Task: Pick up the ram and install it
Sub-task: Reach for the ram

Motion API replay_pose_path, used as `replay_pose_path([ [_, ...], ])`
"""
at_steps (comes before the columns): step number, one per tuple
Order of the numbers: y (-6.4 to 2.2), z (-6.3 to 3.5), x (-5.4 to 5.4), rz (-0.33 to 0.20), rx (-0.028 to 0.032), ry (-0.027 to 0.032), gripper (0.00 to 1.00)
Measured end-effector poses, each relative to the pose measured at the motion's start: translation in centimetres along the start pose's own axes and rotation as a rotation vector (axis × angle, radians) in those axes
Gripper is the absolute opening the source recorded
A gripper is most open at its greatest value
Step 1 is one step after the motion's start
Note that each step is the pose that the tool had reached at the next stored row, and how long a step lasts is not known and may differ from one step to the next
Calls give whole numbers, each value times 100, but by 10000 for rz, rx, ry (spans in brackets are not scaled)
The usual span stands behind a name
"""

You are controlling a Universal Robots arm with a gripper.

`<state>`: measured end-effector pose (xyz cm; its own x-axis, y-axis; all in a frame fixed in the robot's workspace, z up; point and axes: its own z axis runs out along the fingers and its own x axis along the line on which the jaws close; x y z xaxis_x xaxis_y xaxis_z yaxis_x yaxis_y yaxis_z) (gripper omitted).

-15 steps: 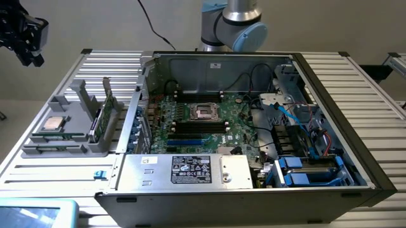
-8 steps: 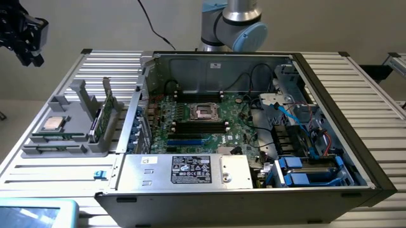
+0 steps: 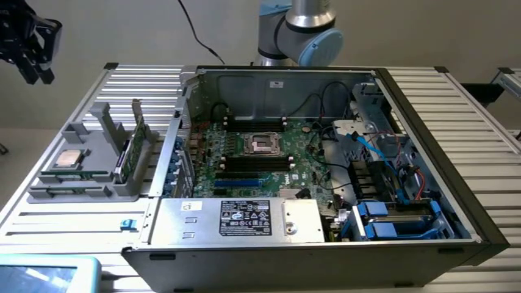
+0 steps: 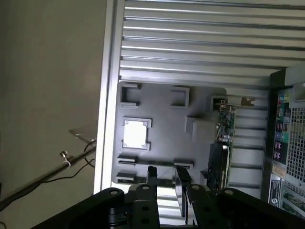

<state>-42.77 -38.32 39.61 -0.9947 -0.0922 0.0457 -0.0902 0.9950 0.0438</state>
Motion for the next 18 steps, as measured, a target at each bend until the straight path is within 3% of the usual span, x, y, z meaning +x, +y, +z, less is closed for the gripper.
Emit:
replay_pose_path([
  [18,2,-37,3,-3268,150,144,29],
])
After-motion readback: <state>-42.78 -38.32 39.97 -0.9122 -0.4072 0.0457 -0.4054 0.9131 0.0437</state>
